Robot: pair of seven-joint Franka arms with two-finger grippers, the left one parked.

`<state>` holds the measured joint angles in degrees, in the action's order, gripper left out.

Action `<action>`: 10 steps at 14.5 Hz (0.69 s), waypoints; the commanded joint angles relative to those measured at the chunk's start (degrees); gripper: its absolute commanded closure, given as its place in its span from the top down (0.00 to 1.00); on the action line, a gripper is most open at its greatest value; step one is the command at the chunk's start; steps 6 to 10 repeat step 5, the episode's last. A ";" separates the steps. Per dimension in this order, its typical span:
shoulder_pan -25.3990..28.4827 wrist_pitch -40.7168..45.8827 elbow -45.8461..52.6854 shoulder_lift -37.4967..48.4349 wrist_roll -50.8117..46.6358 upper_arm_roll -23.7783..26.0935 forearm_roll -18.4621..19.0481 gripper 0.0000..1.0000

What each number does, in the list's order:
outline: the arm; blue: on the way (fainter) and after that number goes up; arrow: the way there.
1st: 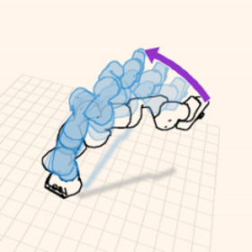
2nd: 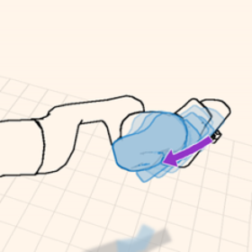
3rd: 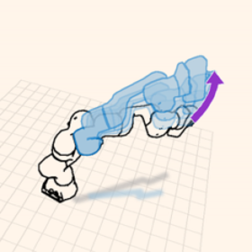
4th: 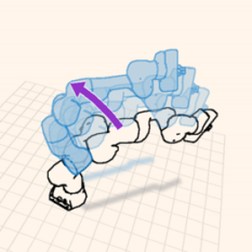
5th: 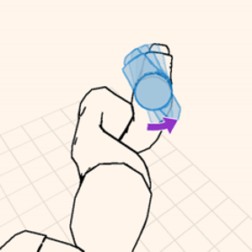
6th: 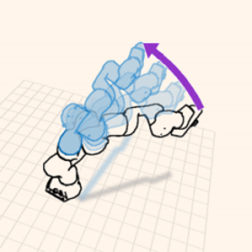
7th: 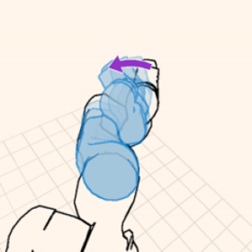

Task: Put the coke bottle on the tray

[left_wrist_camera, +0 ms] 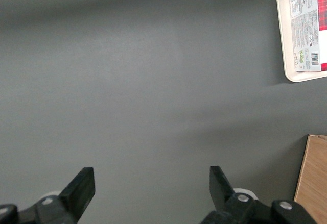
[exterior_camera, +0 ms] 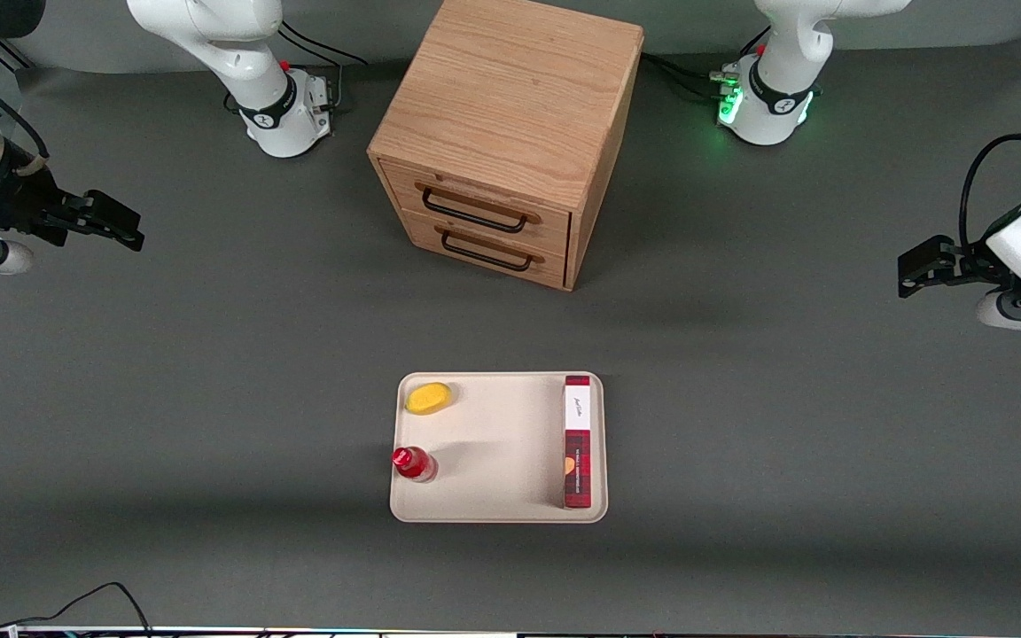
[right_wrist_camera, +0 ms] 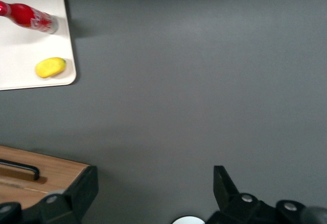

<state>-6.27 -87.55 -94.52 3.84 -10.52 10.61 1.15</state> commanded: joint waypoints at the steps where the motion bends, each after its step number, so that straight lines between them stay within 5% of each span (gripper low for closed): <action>1: 1.08 -6.76 -12.87 8.19 1.03 -0.85 -1.59 1.00; 10: 1.87 -4.84 -7.71 5.31 -0.20 -0.94 -3.35 1.00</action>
